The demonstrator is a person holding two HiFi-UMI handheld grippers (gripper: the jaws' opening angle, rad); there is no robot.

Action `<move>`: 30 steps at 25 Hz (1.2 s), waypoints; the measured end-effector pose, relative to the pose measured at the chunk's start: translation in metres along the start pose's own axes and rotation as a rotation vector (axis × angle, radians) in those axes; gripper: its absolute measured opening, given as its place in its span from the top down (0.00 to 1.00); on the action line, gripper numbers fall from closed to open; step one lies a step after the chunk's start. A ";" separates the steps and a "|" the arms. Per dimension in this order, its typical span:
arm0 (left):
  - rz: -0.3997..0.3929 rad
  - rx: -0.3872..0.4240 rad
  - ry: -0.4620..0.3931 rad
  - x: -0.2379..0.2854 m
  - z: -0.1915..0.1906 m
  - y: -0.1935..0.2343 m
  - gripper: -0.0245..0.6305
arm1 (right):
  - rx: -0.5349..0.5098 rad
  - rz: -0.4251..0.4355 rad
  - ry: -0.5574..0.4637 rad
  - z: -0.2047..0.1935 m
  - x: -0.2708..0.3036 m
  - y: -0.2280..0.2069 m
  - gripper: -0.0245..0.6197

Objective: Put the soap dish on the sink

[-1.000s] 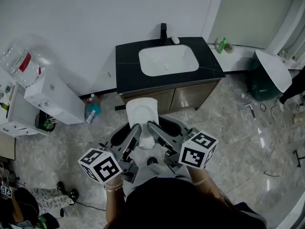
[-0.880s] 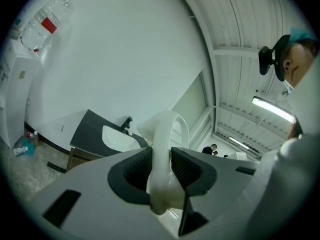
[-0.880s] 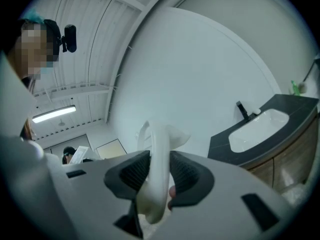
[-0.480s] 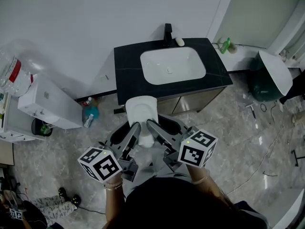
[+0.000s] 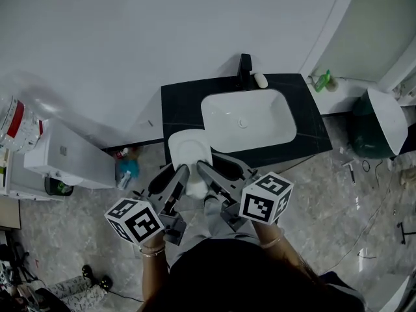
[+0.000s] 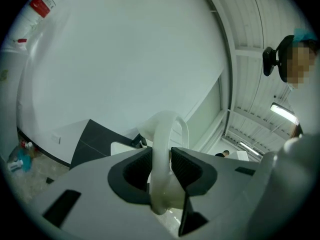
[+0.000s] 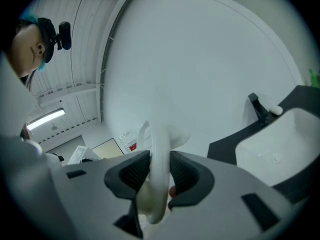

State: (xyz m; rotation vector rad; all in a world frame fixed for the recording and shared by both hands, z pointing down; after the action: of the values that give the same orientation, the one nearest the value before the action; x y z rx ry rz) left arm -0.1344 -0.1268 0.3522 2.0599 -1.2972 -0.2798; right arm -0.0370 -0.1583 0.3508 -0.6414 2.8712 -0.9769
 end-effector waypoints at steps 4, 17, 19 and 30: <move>0.036 -0.001 -0.002 0.031 0.025 0.025 0.78 | -0.003 0.012 0.038 0.022 0.034 -0.028 0.75; 0.089 -0.053 0.069 0.092 0.054 0.127 0.78 | 0.038 -0.039 0.138 0.024 0.132 -0.104 0.75; 0.097 -0.061 0.092 0.099 0.060 0.147 0.78 | 0.050 -0.052 0.151 0.021 0.151 -0.115 0.75; 0.131 -0.191 0.215 0.154 0.068 0.265 0.78 | 0.138 -0.147 0.256 -0.003 0.248 -0.196 0.75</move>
State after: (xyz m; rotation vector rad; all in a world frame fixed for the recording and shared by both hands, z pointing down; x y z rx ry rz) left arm -0.2847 -0.3614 0.4977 1.7837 -1.2180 -0.1138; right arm -0.1917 -0.3946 0.4919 -0.7769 2.9677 -1.3573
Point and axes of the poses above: the fingertips, and each gripper's own axes: x forward along the fingers, y to its left, z out of its top, the point moved 3 cm from there along -x, backward along the fingers
